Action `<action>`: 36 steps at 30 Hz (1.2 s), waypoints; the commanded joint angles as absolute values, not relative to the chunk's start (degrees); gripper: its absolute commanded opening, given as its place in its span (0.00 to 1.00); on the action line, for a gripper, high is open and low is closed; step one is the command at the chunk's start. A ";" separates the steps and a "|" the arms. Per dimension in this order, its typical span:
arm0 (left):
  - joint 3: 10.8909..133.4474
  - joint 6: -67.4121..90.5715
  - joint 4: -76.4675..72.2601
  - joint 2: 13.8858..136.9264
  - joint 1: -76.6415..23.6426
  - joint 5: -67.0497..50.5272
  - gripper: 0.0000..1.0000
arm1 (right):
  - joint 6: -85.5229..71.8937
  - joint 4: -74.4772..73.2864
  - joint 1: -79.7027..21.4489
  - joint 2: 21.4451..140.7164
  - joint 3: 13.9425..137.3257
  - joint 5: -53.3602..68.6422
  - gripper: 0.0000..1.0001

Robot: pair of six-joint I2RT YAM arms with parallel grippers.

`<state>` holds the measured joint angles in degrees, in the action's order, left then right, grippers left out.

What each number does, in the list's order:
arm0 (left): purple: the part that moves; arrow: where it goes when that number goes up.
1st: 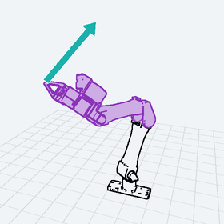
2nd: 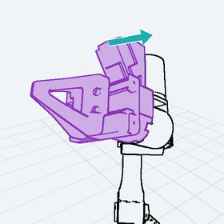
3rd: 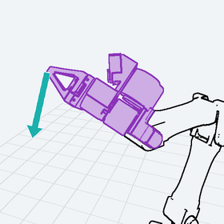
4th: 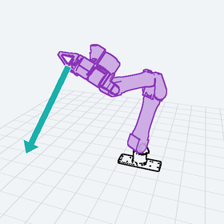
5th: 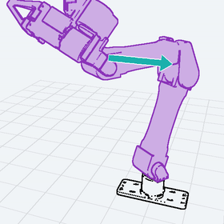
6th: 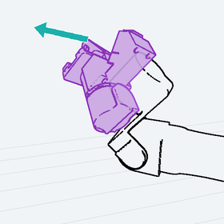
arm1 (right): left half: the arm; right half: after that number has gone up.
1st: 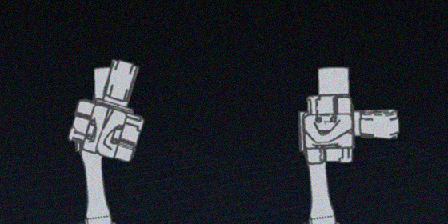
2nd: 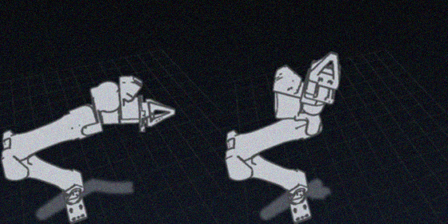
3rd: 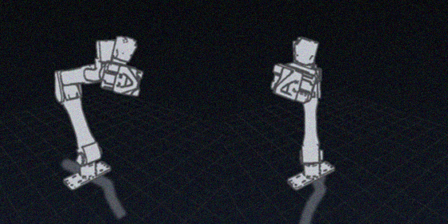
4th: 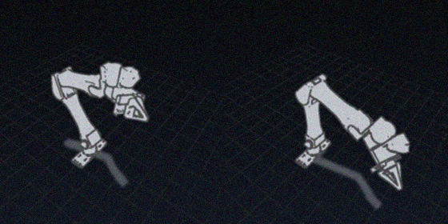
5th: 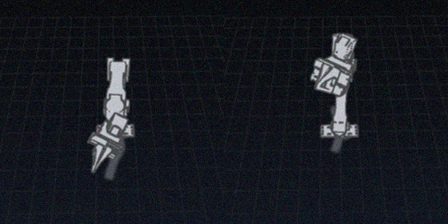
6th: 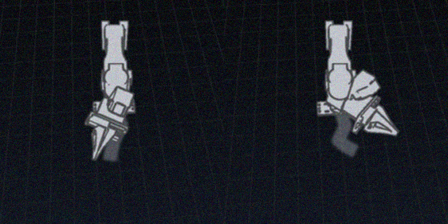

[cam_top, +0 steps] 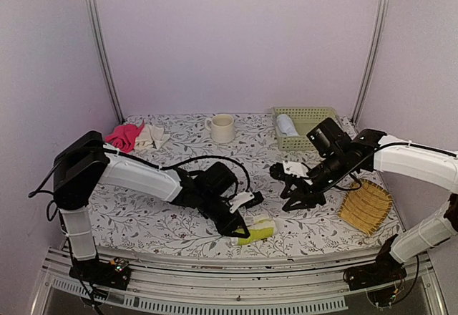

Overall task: Roll the towels
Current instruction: Roll the towel at the center of the board.

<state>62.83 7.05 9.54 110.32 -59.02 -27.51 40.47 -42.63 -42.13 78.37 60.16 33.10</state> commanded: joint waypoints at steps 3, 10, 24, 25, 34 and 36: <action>63.67 15.19 11.56 116.35 -54.80 -42.17 0.17 | 43.01 -31.56 -51.80 80.66 53.54 16.38 0.46; 65.23 16.58 12.25 119.86 -53.27 -44.36 0.16 | 43.60 -21.04 -57.59 89.86 53.33 10.70 0.47; 63.70 15.09 10.68 116.16 -51.24 -40.83 0.32 | 45.32 -25.85 -58.52 102.27 57.25 19.42 0.13; 62.29 14.95 9.71 113.91 -51.22 -38.03 0.39 | 45.06 -27.61 -57.98 102.61 57.90 21.79 0.12; 35.81 17.11 -7.72 84.94 -54.87 -14.37 0.52 | 43.78 -44.81 -50.24 114.86 71.17 40.53 0.09; 31.72 15.03 -10.92 79.70 -58.85 -9.33 0.51 | 42.94 -48.03 -49.30 119.64 75.00 42.66 0.08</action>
<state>39.20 16.10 -0.86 87.88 -53.84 -22.57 44.47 -37.17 -51.07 111.39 70.17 34.89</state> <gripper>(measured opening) 0.518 0.169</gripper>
